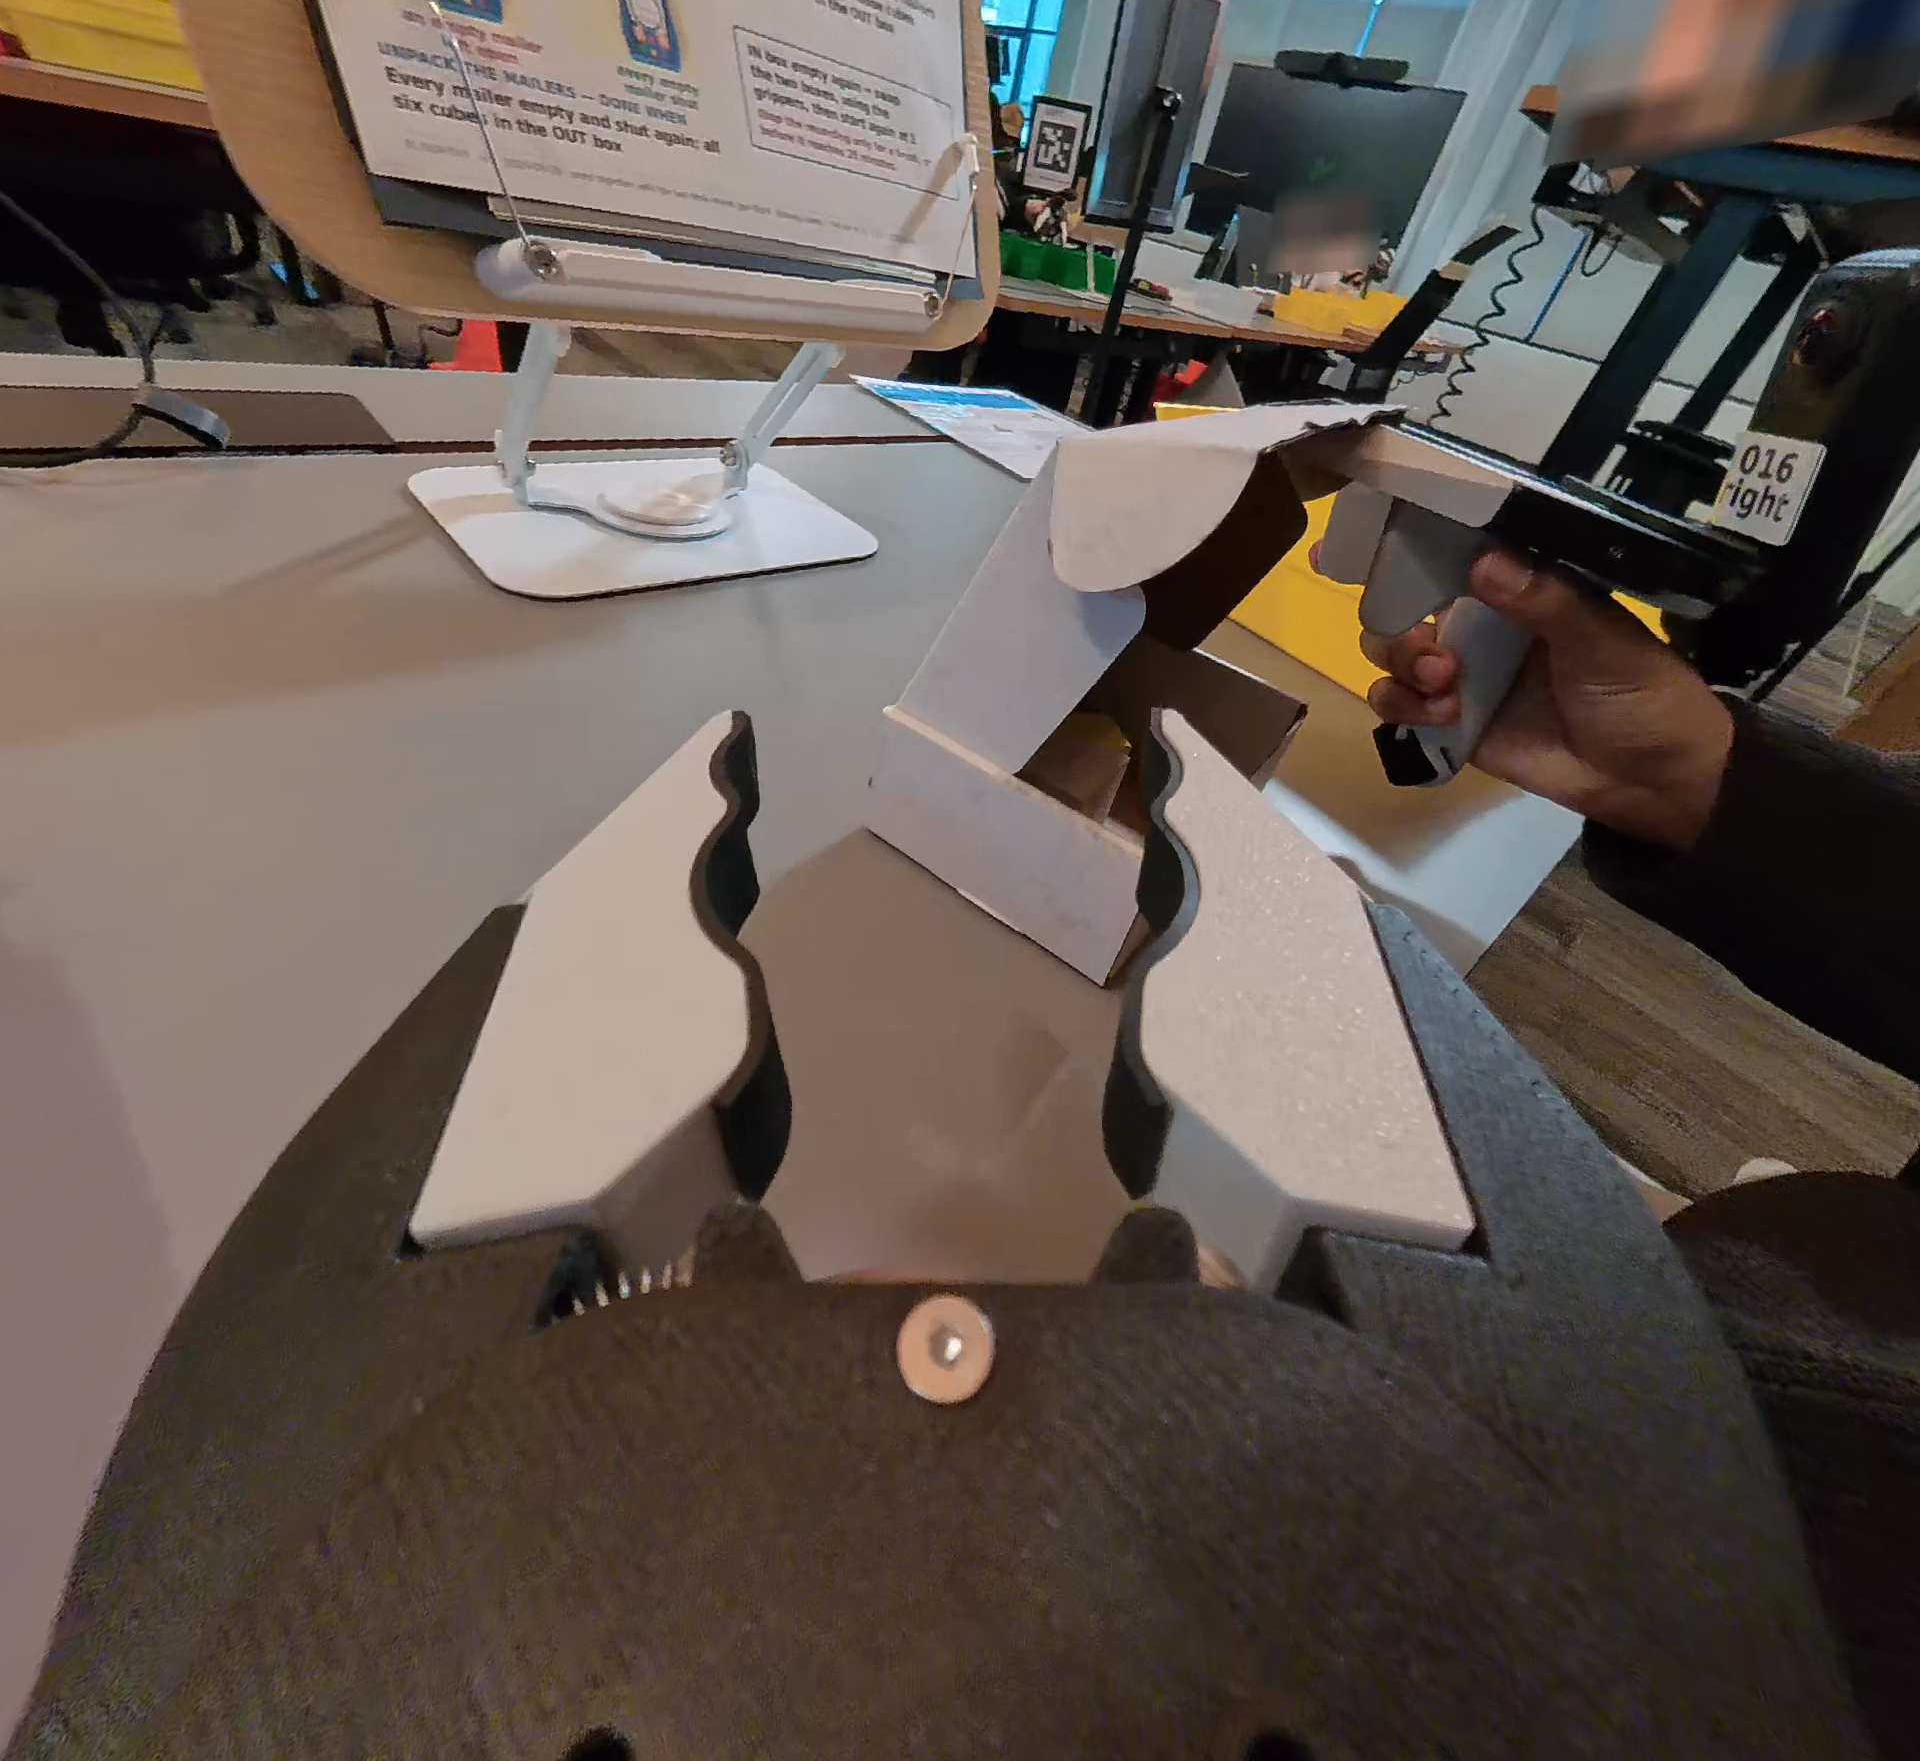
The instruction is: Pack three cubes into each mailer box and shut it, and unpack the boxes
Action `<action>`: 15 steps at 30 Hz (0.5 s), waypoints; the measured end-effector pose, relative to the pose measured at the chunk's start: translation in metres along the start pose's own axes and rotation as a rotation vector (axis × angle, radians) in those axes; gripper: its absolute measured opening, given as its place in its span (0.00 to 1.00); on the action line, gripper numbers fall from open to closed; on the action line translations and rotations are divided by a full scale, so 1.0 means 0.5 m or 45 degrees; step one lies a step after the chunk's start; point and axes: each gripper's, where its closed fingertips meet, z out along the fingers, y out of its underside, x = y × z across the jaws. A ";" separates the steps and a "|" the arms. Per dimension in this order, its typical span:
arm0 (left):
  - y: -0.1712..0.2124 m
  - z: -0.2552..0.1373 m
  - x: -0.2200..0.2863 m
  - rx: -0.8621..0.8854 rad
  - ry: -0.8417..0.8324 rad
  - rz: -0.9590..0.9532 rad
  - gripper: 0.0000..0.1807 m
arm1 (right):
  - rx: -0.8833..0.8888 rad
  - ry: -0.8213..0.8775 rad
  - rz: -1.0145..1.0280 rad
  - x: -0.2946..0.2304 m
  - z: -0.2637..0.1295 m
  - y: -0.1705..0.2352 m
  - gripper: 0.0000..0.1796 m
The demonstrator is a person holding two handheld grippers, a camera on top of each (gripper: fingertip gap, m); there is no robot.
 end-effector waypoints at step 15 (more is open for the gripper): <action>-0.003 0.030 0.036 0.015 0.026 0.100 0.39 | -0.035 -0.012 -0.048 -0.021 -0.010 0.013 0.28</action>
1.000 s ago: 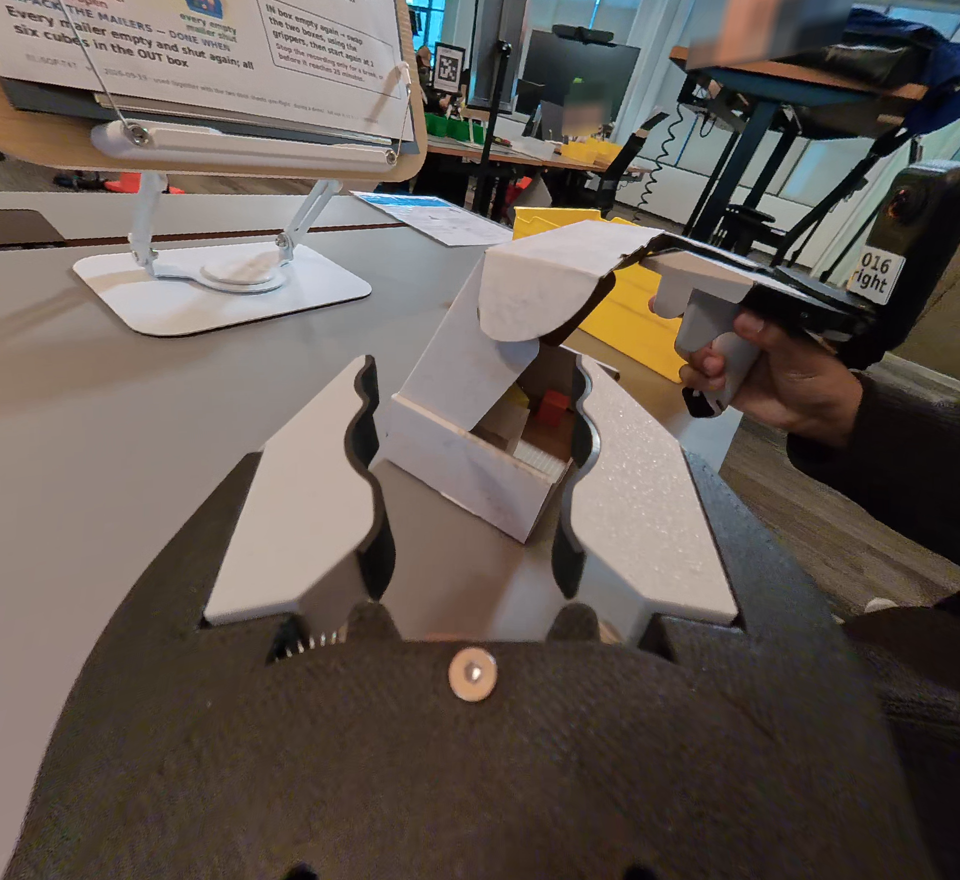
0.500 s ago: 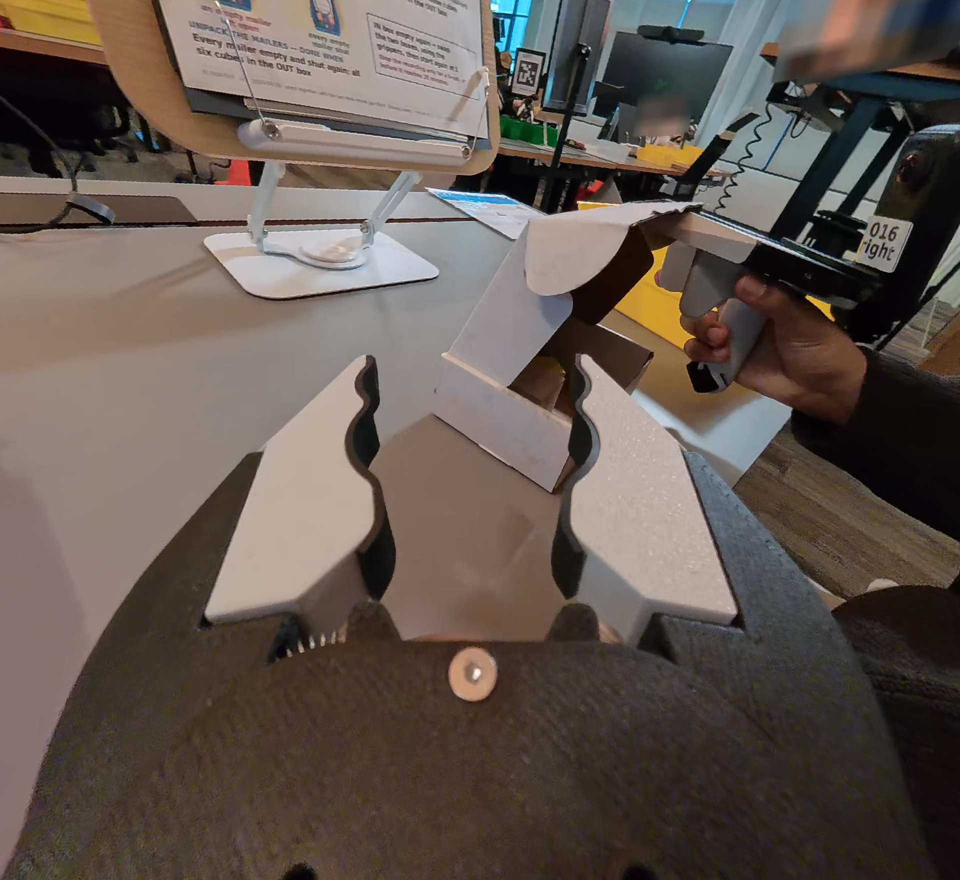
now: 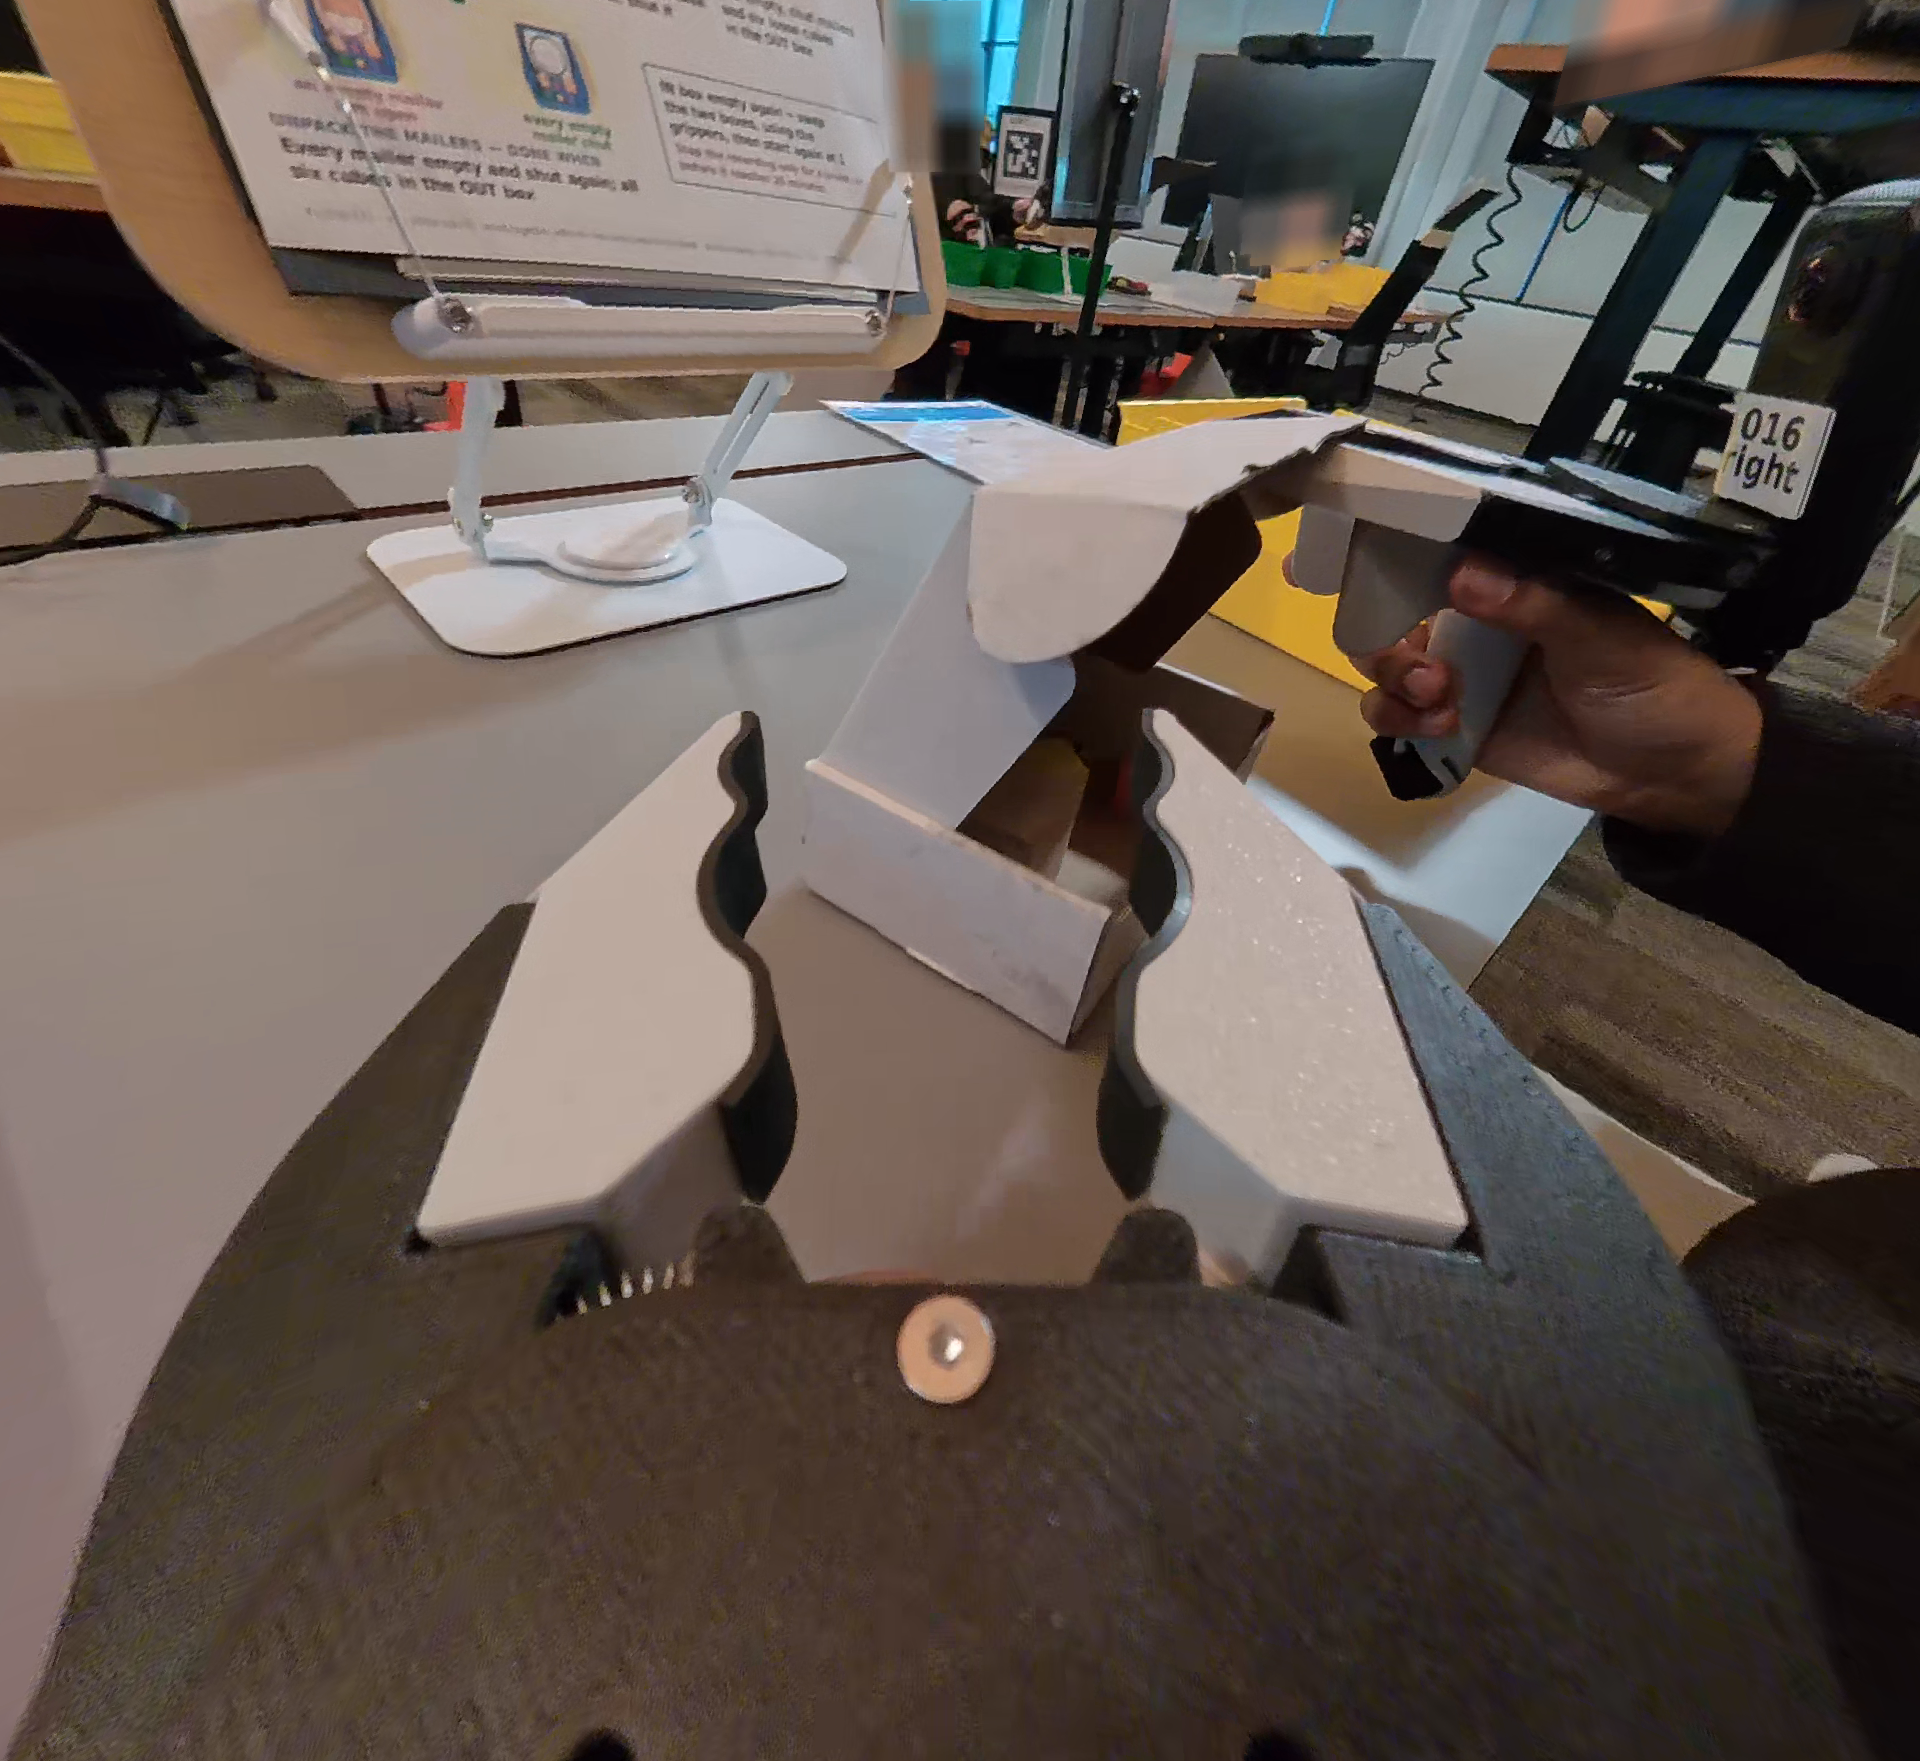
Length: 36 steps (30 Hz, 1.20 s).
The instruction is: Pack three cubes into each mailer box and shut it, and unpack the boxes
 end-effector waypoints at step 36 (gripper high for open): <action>-0.072 0.035 0.040 0.182 0.469 -0.343 0.44 | 0.061 -0.264 0.512 -0.028 -0.098 -0.025 0.28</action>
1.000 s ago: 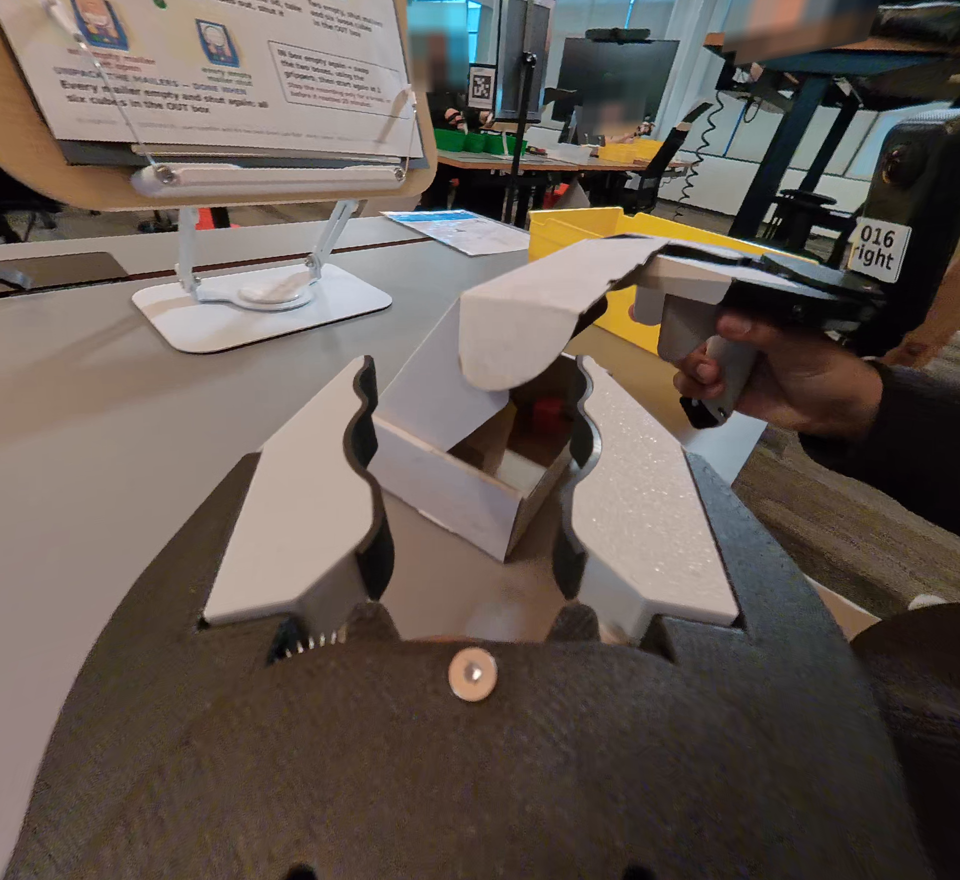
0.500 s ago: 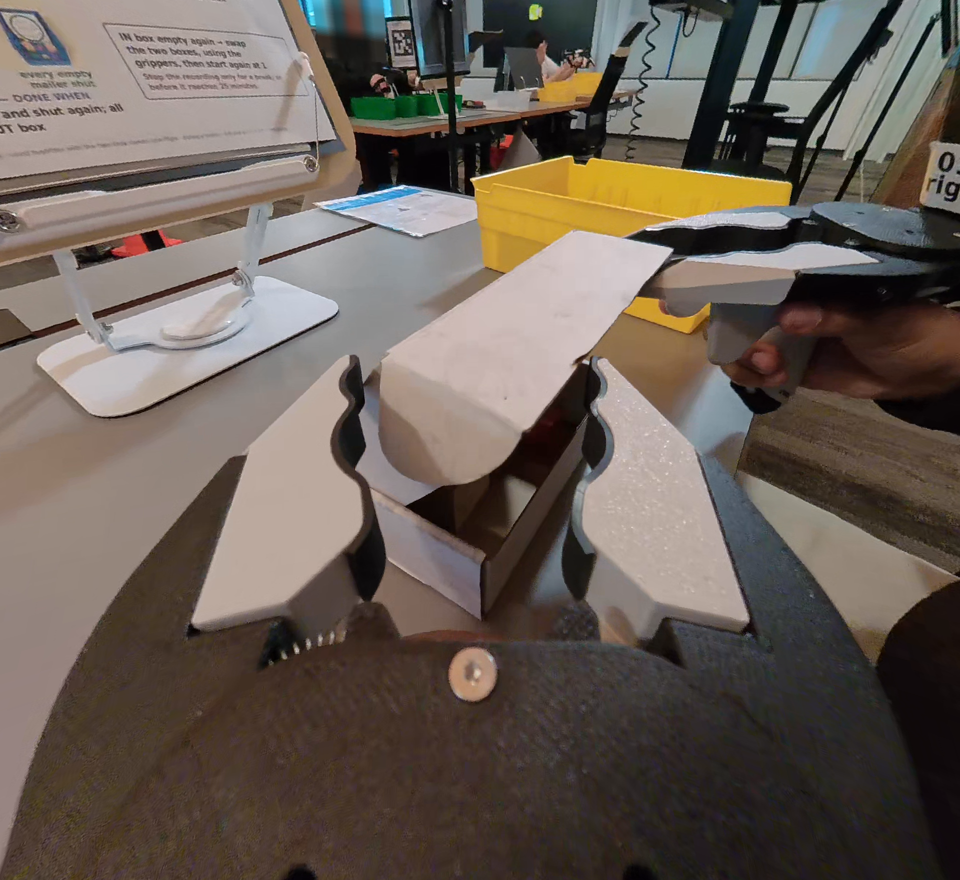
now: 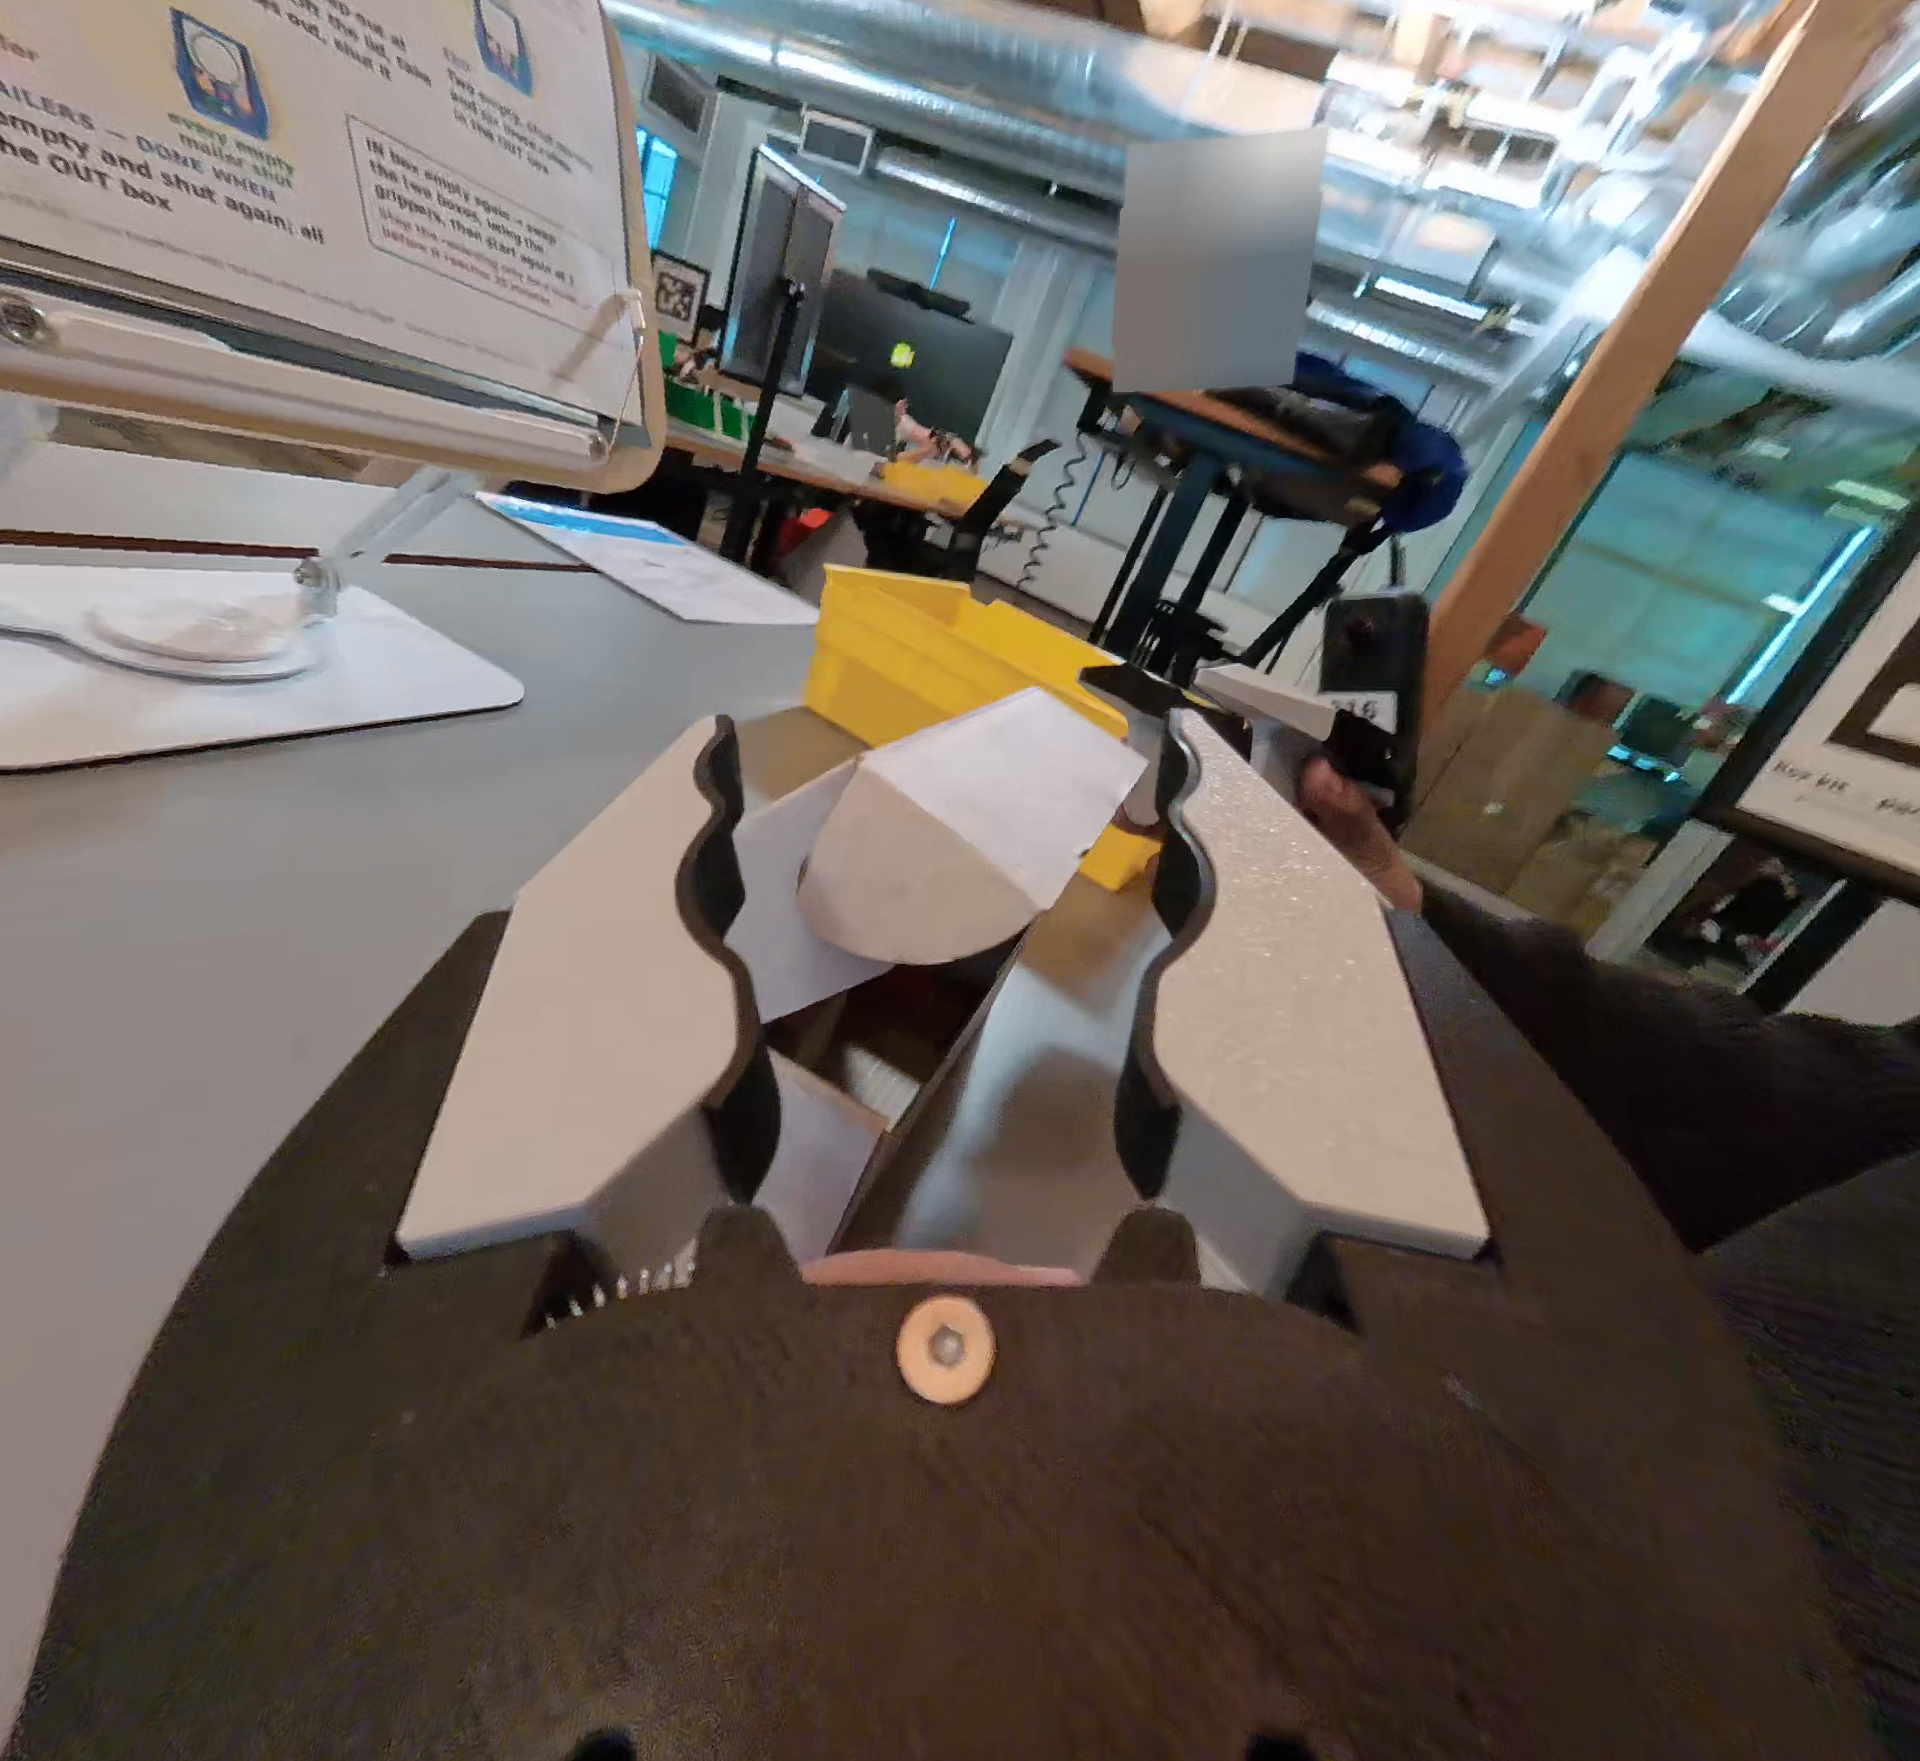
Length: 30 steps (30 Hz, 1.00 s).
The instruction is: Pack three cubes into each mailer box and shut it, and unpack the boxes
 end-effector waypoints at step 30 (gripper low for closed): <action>0.112 0.028 -0.024 -0.400 -0.326 0.833 0.38 | -0.426 0.235 -0.975 0.028 0.020 0.119 0.32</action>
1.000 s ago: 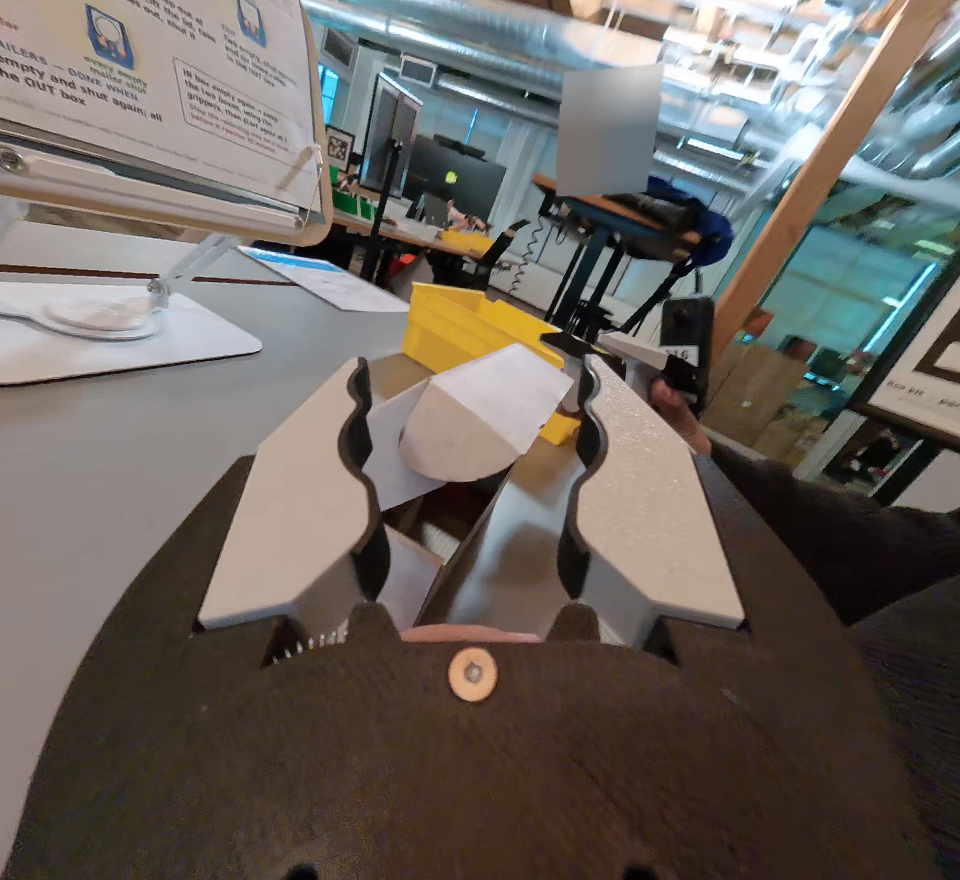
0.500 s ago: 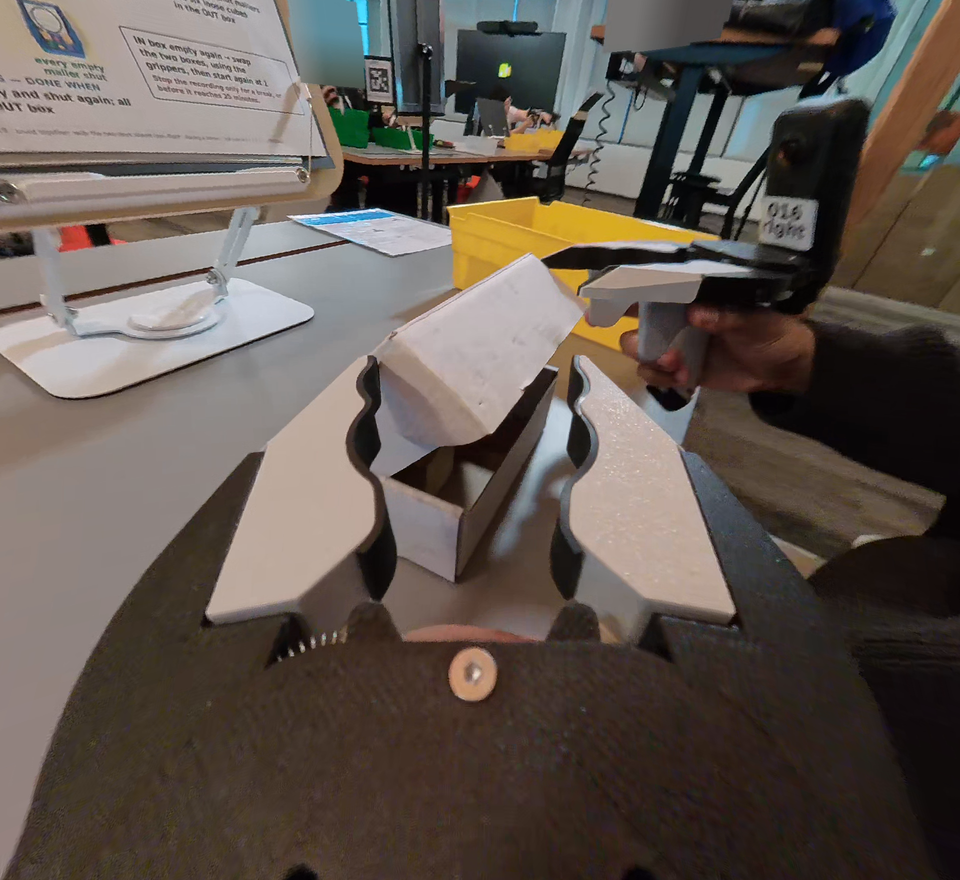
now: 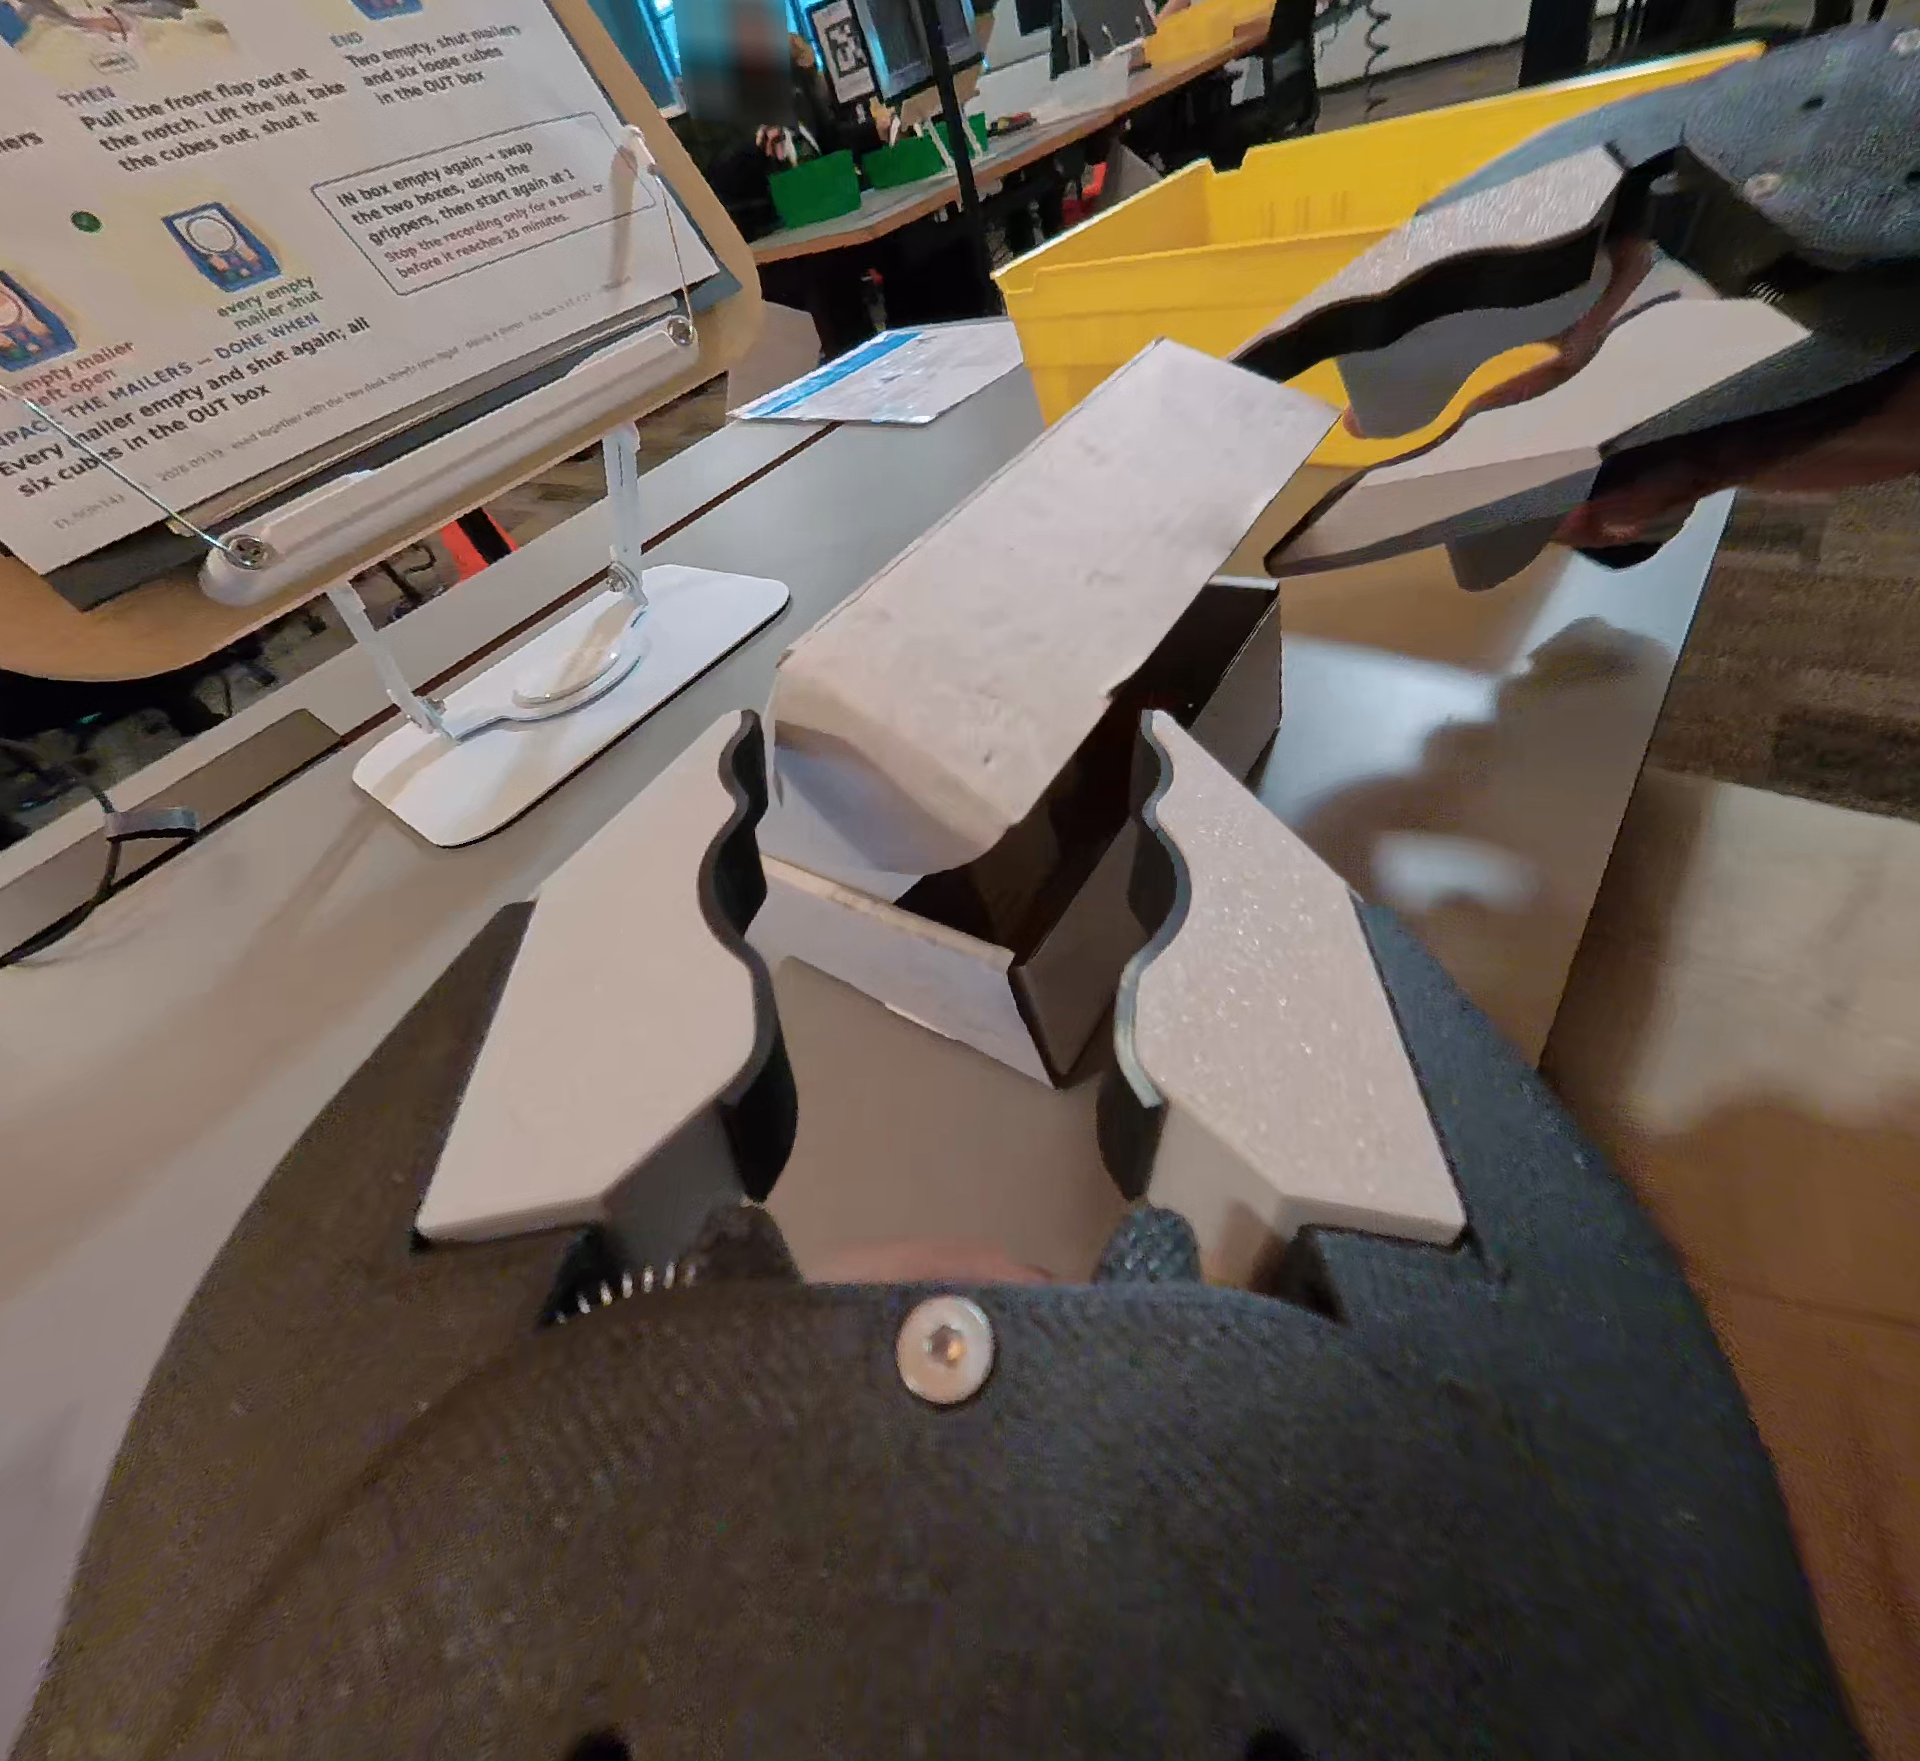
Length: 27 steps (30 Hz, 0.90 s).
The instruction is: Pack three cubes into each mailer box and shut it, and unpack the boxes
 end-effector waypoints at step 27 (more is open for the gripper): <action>0.024 0.011 0.009 -0.093 -0.033 0.173 0.21 | -0.010 0.048 0.186 0.048 -0.030 -0.008 0.08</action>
